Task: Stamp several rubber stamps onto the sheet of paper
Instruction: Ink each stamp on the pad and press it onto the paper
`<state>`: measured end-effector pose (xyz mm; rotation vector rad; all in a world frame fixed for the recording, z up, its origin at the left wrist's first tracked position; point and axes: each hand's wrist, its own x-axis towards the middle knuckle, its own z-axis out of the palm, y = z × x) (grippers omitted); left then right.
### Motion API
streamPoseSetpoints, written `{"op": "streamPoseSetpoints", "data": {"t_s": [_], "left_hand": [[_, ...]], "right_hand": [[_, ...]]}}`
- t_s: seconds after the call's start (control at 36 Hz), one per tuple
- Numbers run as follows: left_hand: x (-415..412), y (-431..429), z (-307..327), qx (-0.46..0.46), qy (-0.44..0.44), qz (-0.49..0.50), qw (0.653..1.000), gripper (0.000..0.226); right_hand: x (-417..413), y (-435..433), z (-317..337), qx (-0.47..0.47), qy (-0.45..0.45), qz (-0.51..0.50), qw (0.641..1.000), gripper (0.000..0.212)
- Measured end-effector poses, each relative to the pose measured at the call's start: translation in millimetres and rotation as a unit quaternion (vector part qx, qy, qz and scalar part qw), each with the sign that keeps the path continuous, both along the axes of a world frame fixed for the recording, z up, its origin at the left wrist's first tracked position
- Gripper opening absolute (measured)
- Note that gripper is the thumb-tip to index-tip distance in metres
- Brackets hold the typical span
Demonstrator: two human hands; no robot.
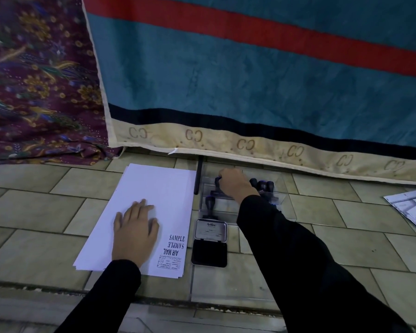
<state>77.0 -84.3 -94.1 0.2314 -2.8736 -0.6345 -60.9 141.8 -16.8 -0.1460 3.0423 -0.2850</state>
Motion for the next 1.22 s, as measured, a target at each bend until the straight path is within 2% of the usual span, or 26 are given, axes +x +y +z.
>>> {"op": "streamPoseSetpoints", "data": {"t_s": [0.08, 0.28, 0.39, 0.61, 0.75, 0.83, 0.89, 0.97, 1.03, 1.08, 1.14, 1.22], "left_hand": [[-0.2, -0.8, -0.7, 0.002, 0.002, -0.002, 1.000, 0.038], [-0.1, -2.1, 0.0, 0.016, 0.003, -0.004, 1.000, 0.037], [-1.5, -7.2, 1.1, 0.064, 0.005, -0.003, 0.998, 0.035], [-10.9, -16.3, 6.9, 0.204, -0.019, 0.012, 0.979, 0.027], [-8.0, -17.7, 13.2, 0.351, 0.006, 0.047, 0.935, 0.021], [-2.2, -12.7, 17.7, 0.411, 0.064, 0.061, 0.907, 0.025], [3.1, -6.9, 20.6, 0.404, 0.128, 0.063, 0.904, 0.030], [9.5, 1.8, 21.0, 0.335, 0.181, -0.008, 0.925, 0.027], [13.4, 8.4, 20.0, 0.295, 0.166, -0.084, 0.937, 0.023], [18.0, 16.4, 19.3, 0.265, 0.109, -0.165, 0.944, 0.027], [21.5, 25.3, 16.6, 0.211, 0.047, -0.229, 0.949, 0.051], [22.4, 36.4, 9.2, 0.149, 0.009, -0.268, 0.952, 0.089]], "right_hand": [[-1.3, -1.5, -1.6, -0.042, 0.013, -0.008, 0.999, 0.023], [-4.4, 1.6, -3.4, -0.209, 0.054, -0.044, 0.975, 0.014], [-3.3, 6.4, -3.6, -0.287, 0.070, -0.050, 0.954, 0.022], [40.0, 15.2, 20.6, -0.344, 0.218, -0.017, 0.913, 0.017], [96.3, 10.7, 21.6, -0.346, 0.219, 0.036, 0.912, 0.021], [127.1, 8.4, 17.6, -0.350, 0.218, 0.063, 0.909, 0.022], [143.7, 8.3, 12.9, -0.351, 0.206, 0.076, 0.910, 0.021], [162.3, 8.7, 3.2, -0.346, 0.185, 0.079, 0.917, 0.020], [170.8, 8.8, -3.2, -0.346, 0.176, 0.077, 0.919, 0.019], [177.1, 8.2, -8.2, -0.338, 0.173, 0.074, 0.922, 0.019], [181.9, 6.9, -11.6, -0.335, 0.171, 0.072, 0.924, 0.019], [187.0, 4.9, -14.2, -0.331, 0.165, 0.074, 0.926, 0.020]]}}
